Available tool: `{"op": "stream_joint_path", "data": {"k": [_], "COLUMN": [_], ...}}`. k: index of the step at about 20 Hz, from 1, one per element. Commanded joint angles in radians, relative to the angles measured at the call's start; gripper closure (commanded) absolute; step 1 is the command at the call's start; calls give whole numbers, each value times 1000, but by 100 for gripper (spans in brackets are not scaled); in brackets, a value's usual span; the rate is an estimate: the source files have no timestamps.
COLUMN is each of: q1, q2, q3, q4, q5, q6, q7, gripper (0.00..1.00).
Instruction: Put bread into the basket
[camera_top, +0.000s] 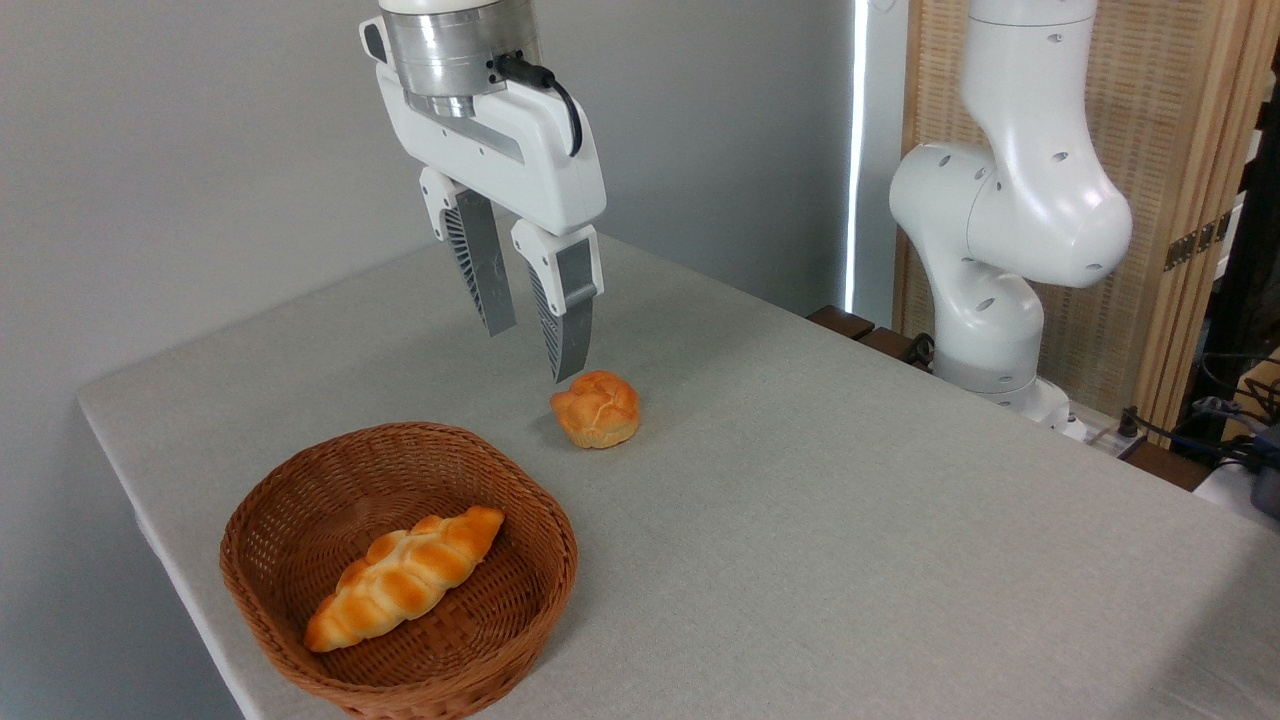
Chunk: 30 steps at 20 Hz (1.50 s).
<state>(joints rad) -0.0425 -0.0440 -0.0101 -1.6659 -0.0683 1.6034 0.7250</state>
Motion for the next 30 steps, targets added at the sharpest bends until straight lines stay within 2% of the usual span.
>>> {"op": "stream_joint_path", "data": {"k": [1,5,9,11,15,18,25,30], "q1": [0,-3,-54,-77,-100,-102,-120,-120], "q2": [-74,-149,-203,-204,-203,-204,-194,-185], "q3": [-37,-71,-73,-73,-96,-116,-120,-174], "q4": [-113,-257,-385,-429,-508,-564,-589,-658], "q5": [-14,-16,-31,-60,-82,-79,-80,-80], "q6": [39,118,205,246,318,354,362,450], "q7": [-12,-13,-13,-15,-15,-13,-15,-21], "gripper": [0,0,0,0,0,0,0,0]}}
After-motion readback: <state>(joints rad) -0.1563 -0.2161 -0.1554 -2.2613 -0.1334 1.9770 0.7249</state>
